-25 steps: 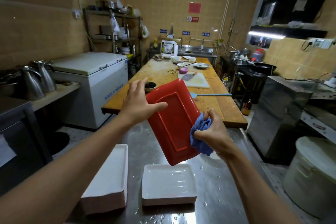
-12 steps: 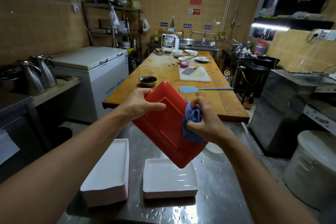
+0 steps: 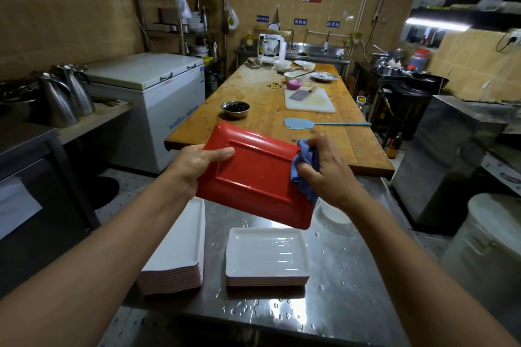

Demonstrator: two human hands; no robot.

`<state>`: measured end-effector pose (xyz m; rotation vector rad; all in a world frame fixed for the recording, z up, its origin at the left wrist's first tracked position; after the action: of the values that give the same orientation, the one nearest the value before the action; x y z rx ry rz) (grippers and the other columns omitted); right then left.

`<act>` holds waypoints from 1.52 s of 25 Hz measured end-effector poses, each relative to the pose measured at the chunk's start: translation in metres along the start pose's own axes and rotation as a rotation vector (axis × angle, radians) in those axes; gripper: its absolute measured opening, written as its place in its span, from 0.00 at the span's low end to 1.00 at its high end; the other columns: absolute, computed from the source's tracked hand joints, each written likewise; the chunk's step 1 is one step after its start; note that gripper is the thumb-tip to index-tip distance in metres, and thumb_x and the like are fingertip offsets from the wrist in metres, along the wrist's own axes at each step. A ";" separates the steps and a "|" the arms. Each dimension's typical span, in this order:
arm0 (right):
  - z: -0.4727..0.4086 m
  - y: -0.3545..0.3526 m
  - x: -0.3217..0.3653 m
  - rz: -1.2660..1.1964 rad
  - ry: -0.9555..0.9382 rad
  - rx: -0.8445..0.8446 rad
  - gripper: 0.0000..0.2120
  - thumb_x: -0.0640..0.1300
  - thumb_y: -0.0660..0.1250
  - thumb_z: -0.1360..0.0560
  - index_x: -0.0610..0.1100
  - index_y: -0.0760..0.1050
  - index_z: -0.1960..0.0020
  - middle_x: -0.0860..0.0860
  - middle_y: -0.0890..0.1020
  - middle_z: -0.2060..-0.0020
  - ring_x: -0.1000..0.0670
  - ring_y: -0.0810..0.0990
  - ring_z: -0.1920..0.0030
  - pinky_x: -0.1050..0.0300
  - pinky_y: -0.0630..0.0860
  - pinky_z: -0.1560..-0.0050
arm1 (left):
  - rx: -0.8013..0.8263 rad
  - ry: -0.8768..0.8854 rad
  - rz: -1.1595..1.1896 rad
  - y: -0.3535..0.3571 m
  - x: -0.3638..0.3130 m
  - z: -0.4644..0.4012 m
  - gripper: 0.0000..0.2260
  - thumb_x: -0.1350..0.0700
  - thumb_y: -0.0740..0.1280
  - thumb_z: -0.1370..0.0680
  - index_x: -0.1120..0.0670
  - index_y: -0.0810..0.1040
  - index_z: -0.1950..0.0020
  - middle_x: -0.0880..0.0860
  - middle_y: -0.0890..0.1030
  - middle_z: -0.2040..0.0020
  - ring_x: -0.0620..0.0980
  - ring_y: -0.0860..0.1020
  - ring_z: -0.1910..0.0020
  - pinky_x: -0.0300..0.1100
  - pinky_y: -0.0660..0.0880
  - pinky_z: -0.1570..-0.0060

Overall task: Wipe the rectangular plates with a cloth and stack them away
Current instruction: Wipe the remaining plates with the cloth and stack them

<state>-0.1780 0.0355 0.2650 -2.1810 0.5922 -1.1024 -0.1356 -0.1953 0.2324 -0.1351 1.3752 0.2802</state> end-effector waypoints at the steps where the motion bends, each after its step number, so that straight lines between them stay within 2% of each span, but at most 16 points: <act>1: -0.001 0.003 -0.004 -0.030 0.042 -0.004 0.13 0.42 0.64 0.27 0.44 0.66 0.45 0.45 0.73 0.43 0.43 0.71 0.45 0.46 0.70 0.43 | -0.009 -0.047 0.038 0.002 0.007 0.000 0.09 0.58 0.73 0.31 0.55 0.80 0.52 0.54 0.83 0.63 0.50 0.82 0.70 0.41 0.78 0.75; 4: 0.002 0.007 -0.003 -0.053 0.086 -0.071 0.14 0.42 0.62 0.26 0.41 0.66 0.41 0.43 0.68 0.43 0.41 0.67 0.43 0.47 0.67 0.41 | -0.060 -0.177 0.128 0.005 0.024 0.001 0.08 0.57 0.73 0.30 0.55 0.79 0.54 0.53 0.83 0.71 0.52 0.81 0.73 0.42 0.77 0.78; 7: 0.018 0.011 -0.003 -0.082 0.092 -0.113 0.15 0.40 0.60 0.26 0.39 0.66 0.41 0.43 0.65 0.43 0.42 0.66 0.42 0.43 0.66 0.39 | -0.094 -0.244 0.166 0.007 0.034 0.001 0.08 0.55 0.74 0.31 0.55 0.78 0.55 0.54 0.82 0.73 0.52 0.81 0.74 0.42 0.76 0.77; 10: 0.038 0.021 -0.010 -0.042 0.124 -0.095 0.19 0.47 0.56 0.27 0.42 0.65 0.39 0.44 0.65 0.40 0.45 0.65 0.41 0.47 0.65 0.38 | -0.122 -0.282 0.197 0.011 0.041 0.004 0.07 0.55 0.74 0.30 0.54 0.77 0.58 0.54 0.81 0.75 0.52 0.80 0.76 0.44 0.74 0.75; 14: 0.058 0.034 -0.010 0.054 0.076 -0.105 0.22 0.47 0.60 0.28 0.42 0.64 0.36 0.43 0.61 0.30 0.43 0.59 0.35 0.49 0.61 0.35 | -0.165 -0.318 0.263 0.012 0.044 0.009 0.07 0.56 0.73 0.29 0.55 0.76 0.60 0.55 0.80 0.76 0.54 0.79 0.69 0.49 0.73 0.72; 17: 0.061 0.047 0.010 0.217 -0.062 -0.139 0.24 0.44 0.63 0.29 0.44 0.60 0.36 0.39 0.64 0.30 0.37 0.59 0.31 0.42 0.58 0.30 | -0.165 -0.320 0.293 0.020 0.043 0.016 0.07 0.56 0.72 0.27 0.55 0.74 0.61 0.55 0.79 0.69 0.54 0.77 0.69 0.50 0.72 0.71; 19: 0.062 0.061 0.030 0.228 -0.127 -0.117 0.26 0.45 0.65 0.29 0.45 0.58 0.35 0.40 0.66 0.31 0.39 0.57 0.30 0.42 0.56 0.28 | -0.177 -0.308 0.311 0.023 0.044 0.019 0.08 0.55 0.71 0.27 0.56 0.74 0.60 0.57 0.78 0.65 0.56 0.77 0.67 0.53 0.72 0.67; 21: 0.064 0.077 0.050 0.197 -0.176 -0.072 0.25 0.47 0.62 0.28 0.46 0.58 0.34 0.42 0.66 0.30 0.40 0.57 0.29 0.44 0.55 0.27 | -0.186 -0.289 0.329 0.024 0.046 0.019 0.09 0.53 0.71 0.26 0.56 0.75 0.53 0.59 0.80 0.58 0.59 0.78 0.62 0.56 0.73 0.63; 24: 0.066 0.095 0.071 0.173 -0.235 0.017 0.25 0.51 0.56 0.27 0.44 0.65 0.32 0.44 0.67 0.30 0.39 0.60 0.28 0.43 0.54 0.27 | -0.177 -0.268 0.347 0.021 0.052 0.018 0.18 0.51 0.70 0.26 0.60 0.76 0.41 0.61 0.80 0.45 0.60 0.79 0.49 0.56 0.76 0.51; 27: 0.056 0.098 0.075 0.193 -0.245 0.062 0.27 0.55 0.52 0.26 0.43 0.67 0.31 0.46 0.65 0.28 0.43 0.58 0.27 0.49 0.50 0.26 | -0.165 -0.232 0.340 0.013 0.060 0.019 0.21 0.49 0.71 0.28 0.60 0.77 0.39 0.62 0.80 0.45 0.60 0.80 0.48 0.56 0.75 0.44; 29: 0.045 0.095 0.071 0.198 -0.233 0.053 0.26 0.55 0.51 0.25 0.45 0.67 0.31 0.47 0.65 0.29 0.45 0.58 0.27 0.51 0.48 0.27 | -0.184 -0.215 0.341 0.003 0.064 0.019 0.19 0.51 0.71 0.27 0.59 0.77 0.41 0.61 0.82 0.49 0.60 0.81 0.53 0.57 0.77 0.50; 32: 0.030 0.091 0.057 0.191 -0.182 0.047 0.24 0.55 0.50 0.24 0.47 0.67 0.32 0.48 0.65 0.30 0.47 0.58 0.27 0.52 0.48 0.27 | -0.194 -0.225 0.388 -0.014 0.067 0.023 0.10 0.53 0.70 0.26 0.57 0.77 0.49 0.58 0.83 0.61 0.58 0.81 0.65 0.51 0.77 0.69; 35: 0.024 0.094 0.034 0.090 -0.064 0.057 0.21 0.51 0.55 0.22 0.46 0.66 0.31 0.46 0.63 0.29 0.46 0.59 0.29 0.54 0.52 0.29 | -0.245 -0.224 0.351 -0.036 0.068 0.029 0.08 0.53 0.71 0.27 0.55 0.76 0.53 0.57 0.82 0.60 0.57 0.80 0.64 0.48 0.75 0.69; 38: 0.024 0.101 0.018 -0.158 0.087 0.065 0.17 0.45 0.58 0.21 0.44 0.65 0.33 0.44 0.66 0.34 0.46 0.66 0.36 0.58 0.62 0.36 | -0.252 -0.236 0.346 -0.055 0.069 0.035 0.07 0.53 0.71 0.27 0.54 0.76 0.57 0.54 0.83 0.67 0.54 0.81 0.68 0.45 0.75 0.73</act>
<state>-0.1597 -0.0392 0.1935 -2.1621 0.4205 -1.2874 -0.0754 -0.2306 0.1680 -0.0685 1.1203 0.7374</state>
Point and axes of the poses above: each hand's wrist, its own z-axis away from the middle knuckle, its own y-axis out of the palm, x = y × z, the point moved 8 cm from there along -z, towards the middle knuckle
